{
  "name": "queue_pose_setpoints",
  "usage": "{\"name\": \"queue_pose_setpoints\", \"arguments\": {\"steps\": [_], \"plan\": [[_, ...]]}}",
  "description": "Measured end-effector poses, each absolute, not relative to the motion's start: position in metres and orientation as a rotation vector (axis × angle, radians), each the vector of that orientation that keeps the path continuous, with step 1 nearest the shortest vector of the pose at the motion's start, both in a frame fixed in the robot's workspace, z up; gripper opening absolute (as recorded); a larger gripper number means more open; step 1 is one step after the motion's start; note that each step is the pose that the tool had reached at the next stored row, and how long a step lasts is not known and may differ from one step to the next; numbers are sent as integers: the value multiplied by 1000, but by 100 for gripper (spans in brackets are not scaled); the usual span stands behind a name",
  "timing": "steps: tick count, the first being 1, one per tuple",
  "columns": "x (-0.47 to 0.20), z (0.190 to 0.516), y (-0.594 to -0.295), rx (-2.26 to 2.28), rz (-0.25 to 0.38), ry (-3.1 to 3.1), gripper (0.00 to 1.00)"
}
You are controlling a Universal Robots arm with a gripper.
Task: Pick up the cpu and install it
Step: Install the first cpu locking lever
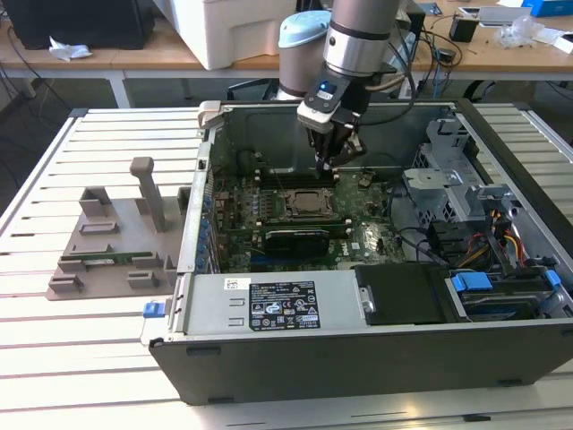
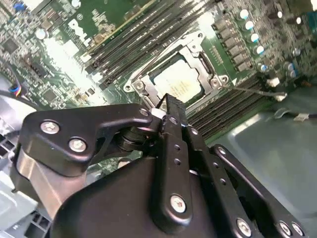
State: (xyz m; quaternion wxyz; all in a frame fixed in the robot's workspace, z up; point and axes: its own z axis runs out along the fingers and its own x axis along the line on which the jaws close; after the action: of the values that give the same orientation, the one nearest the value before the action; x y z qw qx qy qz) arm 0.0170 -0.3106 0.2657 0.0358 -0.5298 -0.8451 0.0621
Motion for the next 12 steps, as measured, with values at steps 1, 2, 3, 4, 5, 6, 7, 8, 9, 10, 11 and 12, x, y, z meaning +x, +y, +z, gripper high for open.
{"name": "queue_pose_setpoints", "arguments": {"steps": [1, 2, 3, 4, 5, 6, 7, 8, 9, 10, 11, 12], "plan": [[17, 266, -311, -1582, 193, -2626, 11], [17, 266, -311, -1541, 195, -2653, 11], [17, 266, -311, -1495, 197, -2682, 11], [17, 266, -311, -1472, 197, -2695, 11], [17, 266, -311, -1452, 198, -2707, 11], [17, 266, -311, -1430, 199, -2720, 11], [17, 266, -311, -1410, 200, -2732, 11], [17, 266, -311, -1387, 201, -2745, 11], [17, 266, -311, -1368, 202, -2755, 11], [17, 266, -311, -1337, 203, -2772, 11], [17, 266, -311, -1315, 203, -2784, 11], [17, 266, -311, -1295, 204, -2794, 11]]}}
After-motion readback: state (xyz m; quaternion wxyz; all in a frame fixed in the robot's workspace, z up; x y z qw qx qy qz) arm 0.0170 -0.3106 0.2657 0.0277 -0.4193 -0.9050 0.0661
